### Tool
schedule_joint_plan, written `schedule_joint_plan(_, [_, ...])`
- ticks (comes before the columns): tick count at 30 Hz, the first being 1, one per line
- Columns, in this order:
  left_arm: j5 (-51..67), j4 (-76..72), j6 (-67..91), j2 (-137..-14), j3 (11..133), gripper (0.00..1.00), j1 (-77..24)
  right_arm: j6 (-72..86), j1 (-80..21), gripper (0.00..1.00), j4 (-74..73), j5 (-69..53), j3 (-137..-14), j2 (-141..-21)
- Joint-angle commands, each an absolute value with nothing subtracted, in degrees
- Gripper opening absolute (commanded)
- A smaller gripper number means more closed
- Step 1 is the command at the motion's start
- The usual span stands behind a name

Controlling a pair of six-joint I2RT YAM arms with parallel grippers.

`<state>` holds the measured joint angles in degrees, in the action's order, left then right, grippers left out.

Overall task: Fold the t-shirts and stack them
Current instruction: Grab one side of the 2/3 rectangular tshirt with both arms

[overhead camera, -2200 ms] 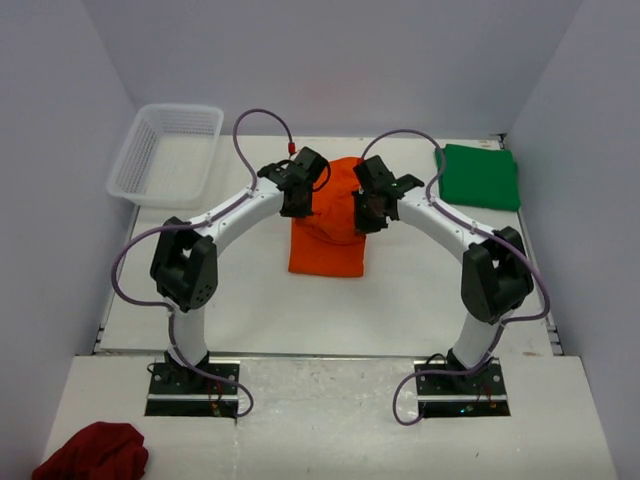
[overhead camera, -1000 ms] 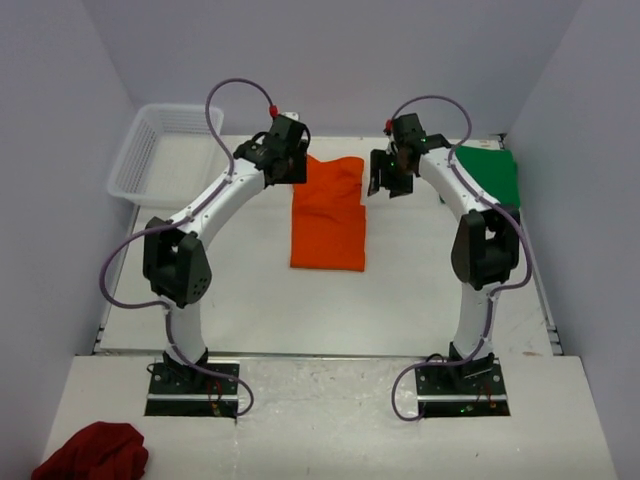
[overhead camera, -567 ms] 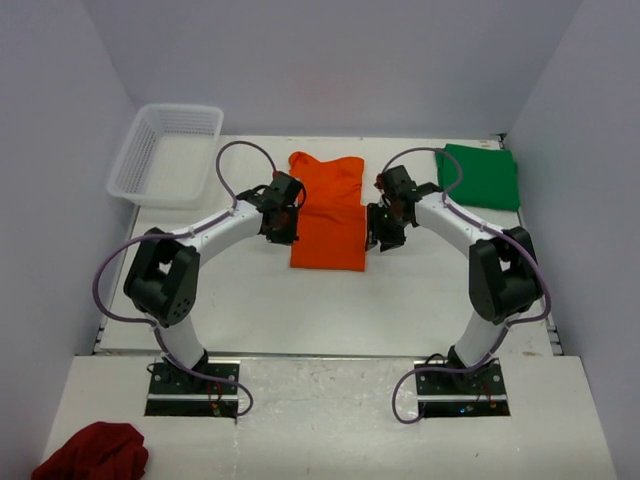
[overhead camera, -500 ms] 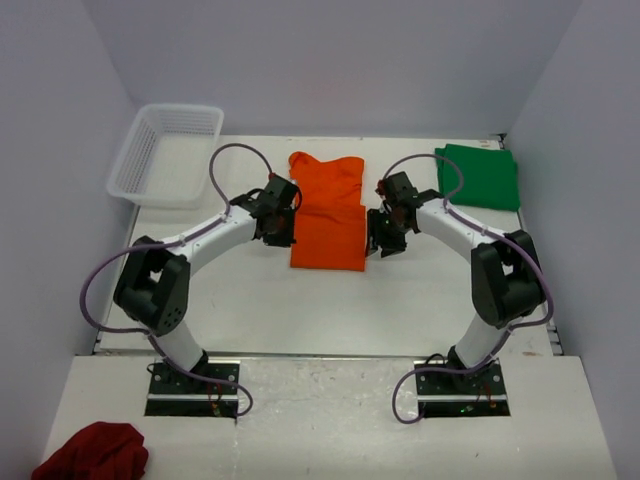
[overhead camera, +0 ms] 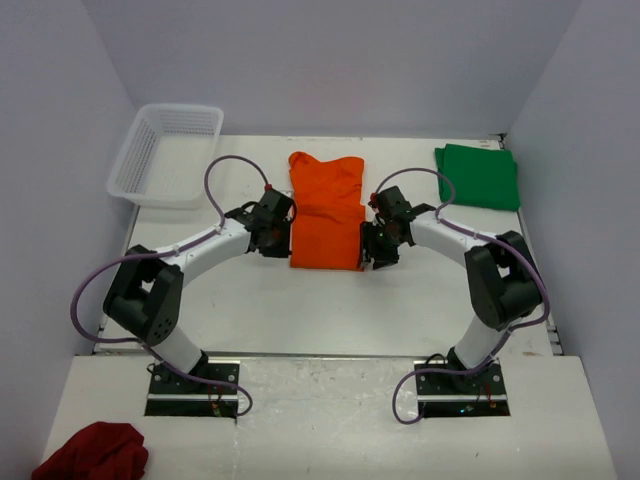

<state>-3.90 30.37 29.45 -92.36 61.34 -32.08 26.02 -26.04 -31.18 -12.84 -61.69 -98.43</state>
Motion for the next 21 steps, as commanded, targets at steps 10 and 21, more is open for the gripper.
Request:
schedule_joint_plan(10, [-1.76,26.45,29.36,-94.57,61.08,0.23,-32.43,27.51,-26.02,0.41,-26.81,-14.5,-63.02,-102.65])
schedule_joint_plan(21, [-0.35,25.66,29.79,-94.22,60.03,0.35,-32.69,27.95,-25.93,0.19,-25.23,-14.94,-63.63,-104.94])
